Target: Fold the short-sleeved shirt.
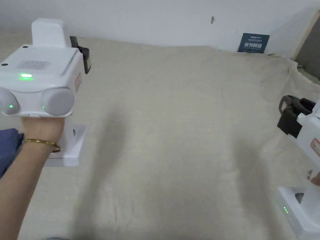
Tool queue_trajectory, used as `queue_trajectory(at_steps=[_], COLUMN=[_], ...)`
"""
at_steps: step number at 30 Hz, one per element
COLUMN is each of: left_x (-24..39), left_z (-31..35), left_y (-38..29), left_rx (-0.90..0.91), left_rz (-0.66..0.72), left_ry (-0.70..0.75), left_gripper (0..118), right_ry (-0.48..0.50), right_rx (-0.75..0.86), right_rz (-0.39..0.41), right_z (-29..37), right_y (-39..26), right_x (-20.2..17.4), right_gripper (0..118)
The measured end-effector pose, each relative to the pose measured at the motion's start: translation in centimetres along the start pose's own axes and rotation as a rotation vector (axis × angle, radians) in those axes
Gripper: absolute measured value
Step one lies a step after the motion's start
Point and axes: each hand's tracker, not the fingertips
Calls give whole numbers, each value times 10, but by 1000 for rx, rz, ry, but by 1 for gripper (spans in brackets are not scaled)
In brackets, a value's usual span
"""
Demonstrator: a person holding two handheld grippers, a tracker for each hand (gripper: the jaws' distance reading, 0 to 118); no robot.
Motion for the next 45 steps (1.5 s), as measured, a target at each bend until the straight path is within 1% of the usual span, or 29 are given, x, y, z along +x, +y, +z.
queue_trajectory(at_steps=[1, 3, 4, 5, 11, 14, 24, 34, 35, 36, 37, 38, 39, 40, 41, 42, 43, 45], left_x=[8, 25, 31, 38, 70, 79, 82, 82, 82, 82, 81, 81, 81, 81, 81, 81, 82, 81], left_z=[4, 11, 15, 20, 36, 45, 60, 61, 63, 62, 62, 62, 62, 61, 61, 61, 63, 63], left_y=[-3, -9, -14, -18, -54, -71, -111, -123, -122, -122, -122, -121, -121, -121, -121, -121, -121, -121], left_rx=[1, -4, -3, -5, -26, -58, -133, -178, -176, -176, -177, -177, -178, -180, -178, -176, -172, -168], left_rz=[6, 36, 44, 47, 15, -11, -20, -17, -9, -1, 3, 4, 5, 5, 3, -1, -3, -1], left_ry=[-8, -26, -29, -36, -77, -104, -131, -127, -127, -133, -130, -127, -129, -133, -132, -129, -124, -121], left_gripper=[0, 0, 0, 0, 0, 0, 0, 0, 3, 9, 24, 42, 64, 84, 95, 101, 103, 104], right_ry=[1, -2, -3, -4, -11, -11, -28, -29, -28, -25, -23, -24, -25, -25, -17, -13, -11, -19], right_rx=[3, 16, 17, 20, 21, 11, -16, -46, -42, -43, -46, -44, -41, -41, -45, -48, -49, -43], right_rz=[-4, -17, -21, -25, -31, -34, -41, -55, -57, -56, -56, -57, -57, -57, -64, -66, -67, -61], right_z=[-5, -3, -2, 4, 13, 13, 20, 23, 23, 23, 23, 24, 24, 24, 24, 24, 24, 25], right_y=[-6, -8, -10, -9, -21, -33, -63, -77, -77, -77, -77, -77, -77, -77, -76, -76, -75, -75], right_x=[8, 10, 11, 3, -1, 5, 3, 3, 3, 3, 2, 2, 2, 2, 2, 2, 2, 0], right_gripper=[0, 0, 0, 0, 0, 0, 0, 0, 0, 0, 1, 5, 15, 39, 59, 76, 90, 99])
